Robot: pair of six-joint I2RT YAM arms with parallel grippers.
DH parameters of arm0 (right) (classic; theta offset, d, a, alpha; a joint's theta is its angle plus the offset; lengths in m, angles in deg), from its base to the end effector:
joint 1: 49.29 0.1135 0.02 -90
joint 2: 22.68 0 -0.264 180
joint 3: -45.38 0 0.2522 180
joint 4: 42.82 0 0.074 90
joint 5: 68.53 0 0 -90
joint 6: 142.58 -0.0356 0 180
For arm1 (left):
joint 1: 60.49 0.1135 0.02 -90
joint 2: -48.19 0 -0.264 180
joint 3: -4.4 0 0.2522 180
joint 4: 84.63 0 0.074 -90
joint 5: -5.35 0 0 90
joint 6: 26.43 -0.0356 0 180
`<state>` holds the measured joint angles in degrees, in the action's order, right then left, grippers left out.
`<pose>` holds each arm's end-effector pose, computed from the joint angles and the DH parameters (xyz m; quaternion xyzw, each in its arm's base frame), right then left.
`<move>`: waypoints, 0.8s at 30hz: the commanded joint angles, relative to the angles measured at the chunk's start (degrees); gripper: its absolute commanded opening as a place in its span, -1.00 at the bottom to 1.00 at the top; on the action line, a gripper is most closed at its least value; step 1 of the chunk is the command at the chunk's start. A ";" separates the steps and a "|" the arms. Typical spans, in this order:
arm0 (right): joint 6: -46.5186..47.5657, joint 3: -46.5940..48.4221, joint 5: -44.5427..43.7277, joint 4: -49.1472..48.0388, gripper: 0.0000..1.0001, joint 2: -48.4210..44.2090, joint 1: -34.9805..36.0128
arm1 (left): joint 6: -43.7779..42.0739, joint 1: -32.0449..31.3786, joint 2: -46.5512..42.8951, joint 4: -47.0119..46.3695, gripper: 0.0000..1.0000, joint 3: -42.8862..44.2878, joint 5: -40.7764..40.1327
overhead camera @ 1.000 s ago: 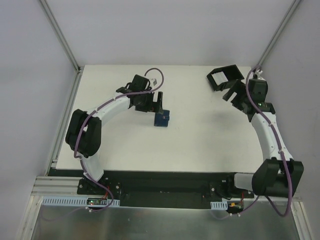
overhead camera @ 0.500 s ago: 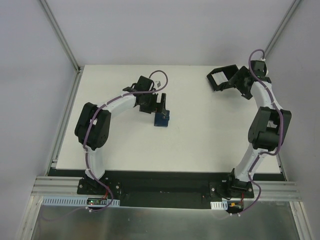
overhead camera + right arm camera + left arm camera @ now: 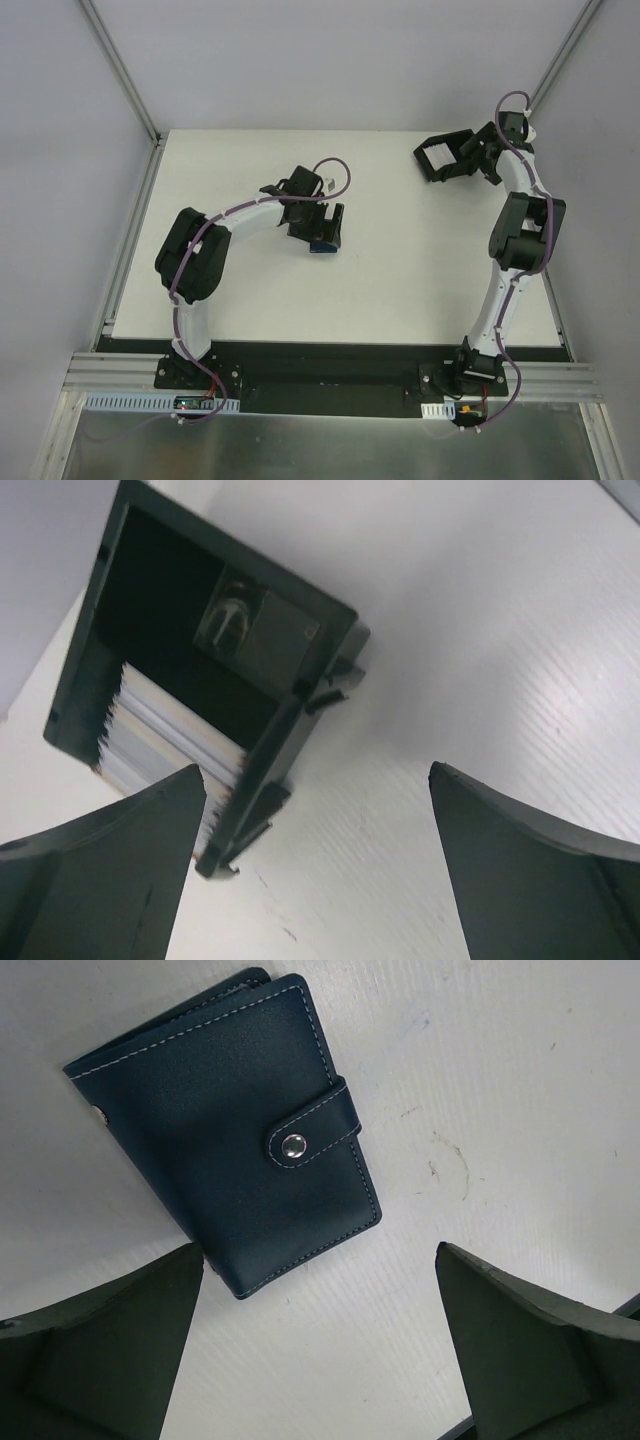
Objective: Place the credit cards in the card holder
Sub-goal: Move the storage box to the center of the board.
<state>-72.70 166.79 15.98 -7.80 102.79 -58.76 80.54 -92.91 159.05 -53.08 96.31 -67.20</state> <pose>0.5022 -0.0872 0.2417 0.2502 0.8667 -0.0032 0.4315 0.3498 -0.2348 0.1950 0.1758 0.9150 -0.2693 0.2438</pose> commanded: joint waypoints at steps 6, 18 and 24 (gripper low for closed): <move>-0.01 12.57 -1.10 -0.60 0.93 8.91 -1.60 | -0.18 -0.36 -2.50 -0.47 0.98 -0.45 -1.81; 1.40 9.43 2.42 -1.12 0.89 9.18 -1.69 | -0.27 -0.45 -2.68 -0.47 0.98 -1.07 -1.19; -0.10 1.87 3.91 -3.94 0.80 4.88 -1.60 | -0.45 -0.45 -2.76 -0.38 0.98 -1.42 -1.37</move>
<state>-72.68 172.59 18.95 -11.38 113.67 -60.23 80.52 -93.09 159.05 -53.11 95.98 -68.33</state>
